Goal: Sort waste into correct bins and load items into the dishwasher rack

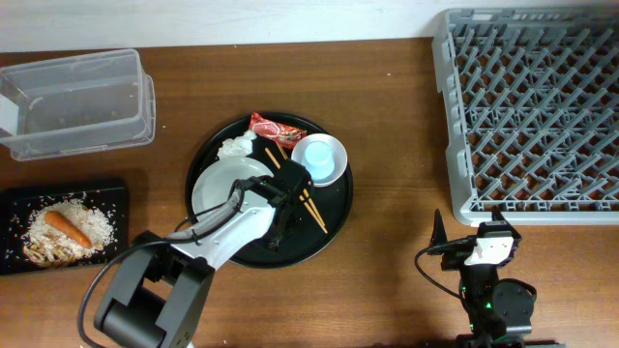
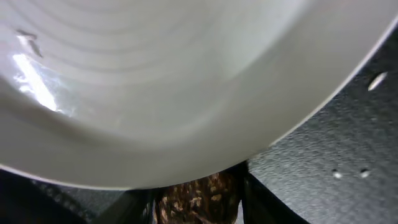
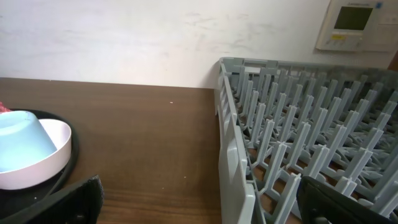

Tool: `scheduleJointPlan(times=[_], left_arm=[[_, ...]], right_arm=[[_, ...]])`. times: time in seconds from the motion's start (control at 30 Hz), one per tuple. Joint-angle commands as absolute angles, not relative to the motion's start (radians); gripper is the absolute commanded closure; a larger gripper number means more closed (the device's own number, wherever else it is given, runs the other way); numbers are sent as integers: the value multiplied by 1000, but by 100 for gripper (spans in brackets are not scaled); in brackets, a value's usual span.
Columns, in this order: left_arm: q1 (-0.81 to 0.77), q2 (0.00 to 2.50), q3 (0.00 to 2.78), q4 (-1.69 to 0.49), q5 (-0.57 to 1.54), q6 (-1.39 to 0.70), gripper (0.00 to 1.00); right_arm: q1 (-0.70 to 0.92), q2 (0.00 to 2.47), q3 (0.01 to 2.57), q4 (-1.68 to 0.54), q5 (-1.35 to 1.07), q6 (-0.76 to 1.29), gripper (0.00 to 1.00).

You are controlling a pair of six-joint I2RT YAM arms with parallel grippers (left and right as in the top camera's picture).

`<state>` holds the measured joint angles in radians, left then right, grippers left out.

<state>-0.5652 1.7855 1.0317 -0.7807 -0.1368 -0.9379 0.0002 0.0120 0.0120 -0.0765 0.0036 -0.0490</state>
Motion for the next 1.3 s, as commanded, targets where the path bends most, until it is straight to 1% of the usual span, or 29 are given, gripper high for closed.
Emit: scheduleJointPlan(times=[0.0, 0.3, 0.43, 0.53, 0.7, 0.77, 0.83, 0.9, 0.97, 1.03, 1.13, 1.27], left_arm=[[-560, 1803, 1070, -813, -161, -926, 56], [-560, 1709, 1201, -942, -163, -925, 55], [-519, 1641, 1236, -961, -197, -917, 55], [-453, 1607, 1237, -960, -219, -909, 55], [-260, 1599, 1237, -955, -244, -857, 55], [-183, 1599, 1237, -956, -209, -823, 55], [-157, 1599, 1237, -951, -152, -785, 55], [-157, 1601, 1237, -932, -104, -723, 52], [-171, 1605, 1237, -925, -37, -678, 46], [-194, 1607, 1233, -923, 31, -662, 40], [-234, 1620, 1229, -923, 93, -658, 35], [-286, 1668, 1227, -929, 109, -723, 35]], right_arm=[[7, 6, 6, -82, 12, -41, 2], [6, 6, 6, -82, 12, -41, 2], [6, 6, 6, -82, 12, -41, 1], [6, 5, 6, -82, 12, -41, 2], [6, 6, 6, -82, 12, -41, 2], [6, 6, 6, -82, 12, -41, 2], [6, 5, 6, -82, 12, -41, 2], [6, 6, 6, -82, 12, -41, 2], [6, 6, 6, -82, 12, -41, 2], [6, 6, 6, -82, 12, -41, 2], [6, 6, 6, -82, 12, -41, 2], [6, 6, 6, -82, 12, -41, 2]])
